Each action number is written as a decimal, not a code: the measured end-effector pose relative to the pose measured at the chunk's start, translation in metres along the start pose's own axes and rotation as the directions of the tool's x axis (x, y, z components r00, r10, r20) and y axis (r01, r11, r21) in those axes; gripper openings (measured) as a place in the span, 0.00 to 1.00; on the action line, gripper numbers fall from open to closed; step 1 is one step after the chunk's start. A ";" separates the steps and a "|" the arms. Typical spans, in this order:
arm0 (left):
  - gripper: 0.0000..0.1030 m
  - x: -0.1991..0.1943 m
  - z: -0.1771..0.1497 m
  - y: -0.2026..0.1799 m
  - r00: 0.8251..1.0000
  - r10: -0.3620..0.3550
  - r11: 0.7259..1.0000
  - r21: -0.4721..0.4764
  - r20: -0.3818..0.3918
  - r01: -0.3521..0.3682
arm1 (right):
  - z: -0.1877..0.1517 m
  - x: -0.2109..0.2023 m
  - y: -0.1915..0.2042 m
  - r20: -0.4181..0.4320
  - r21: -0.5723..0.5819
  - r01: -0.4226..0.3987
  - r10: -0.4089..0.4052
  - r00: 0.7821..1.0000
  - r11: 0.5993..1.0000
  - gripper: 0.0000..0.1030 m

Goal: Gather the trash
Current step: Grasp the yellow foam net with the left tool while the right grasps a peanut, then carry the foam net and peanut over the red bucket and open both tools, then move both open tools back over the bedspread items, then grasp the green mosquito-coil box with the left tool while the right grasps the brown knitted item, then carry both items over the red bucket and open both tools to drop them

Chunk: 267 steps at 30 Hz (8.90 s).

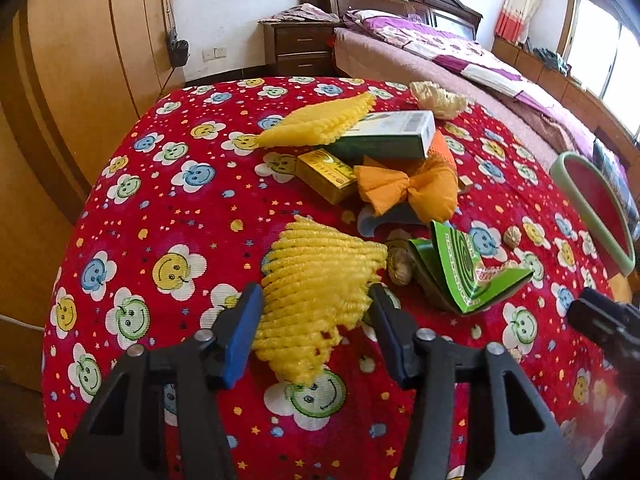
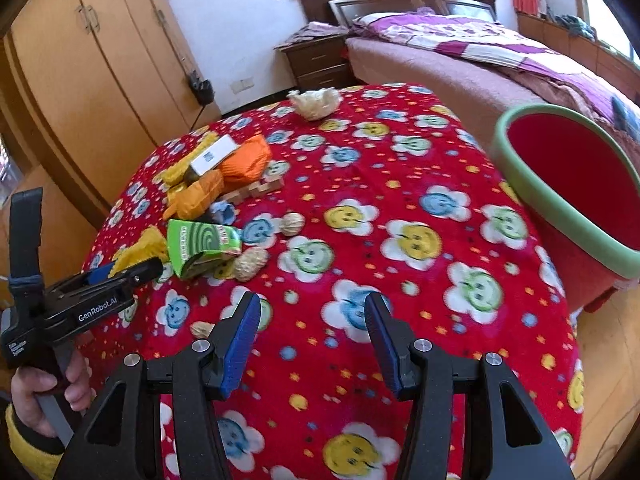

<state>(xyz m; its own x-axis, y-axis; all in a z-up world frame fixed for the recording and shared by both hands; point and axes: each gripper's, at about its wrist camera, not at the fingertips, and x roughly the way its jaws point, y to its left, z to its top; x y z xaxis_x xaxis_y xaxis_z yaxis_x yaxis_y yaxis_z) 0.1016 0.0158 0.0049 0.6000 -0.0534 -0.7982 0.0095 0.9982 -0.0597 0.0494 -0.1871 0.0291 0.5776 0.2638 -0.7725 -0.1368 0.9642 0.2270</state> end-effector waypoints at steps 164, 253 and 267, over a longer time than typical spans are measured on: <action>0.63 -0.025 0.022 -0.096 0.977 -0.215 0.974 0.067 -0.002 0.214 | 0.003 -0.084 -0.110 0.185 0.231 0.069 -0.113 0.976 0.970 0.53; 0.66 -0.004 0.031 0.056 0.988 0.057 0.984 -0.177 0.143 -0.032 | 0.074 0.081 0.079 -0.048 -0.058 -0.153 0.150 0.987 0.987 0.17; 0.66 -0.021 0.026 0.032 0.986 0.007 0.989 -0.146 0.166 0.018 | 0.058 0.028 0.044 0.048 -0.009 -0.132 0.132 0.990 0.991 0.16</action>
<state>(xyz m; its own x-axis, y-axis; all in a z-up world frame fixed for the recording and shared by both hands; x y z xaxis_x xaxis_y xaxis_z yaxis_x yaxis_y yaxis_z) 0.1100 0.0494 0.0352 0.7242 -0.0414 -0.6884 -0.0970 0.9821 -0.1612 0.1065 -0.1391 0.0521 0.5921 0.3875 -0.7066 -0.2191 0.9212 0.3216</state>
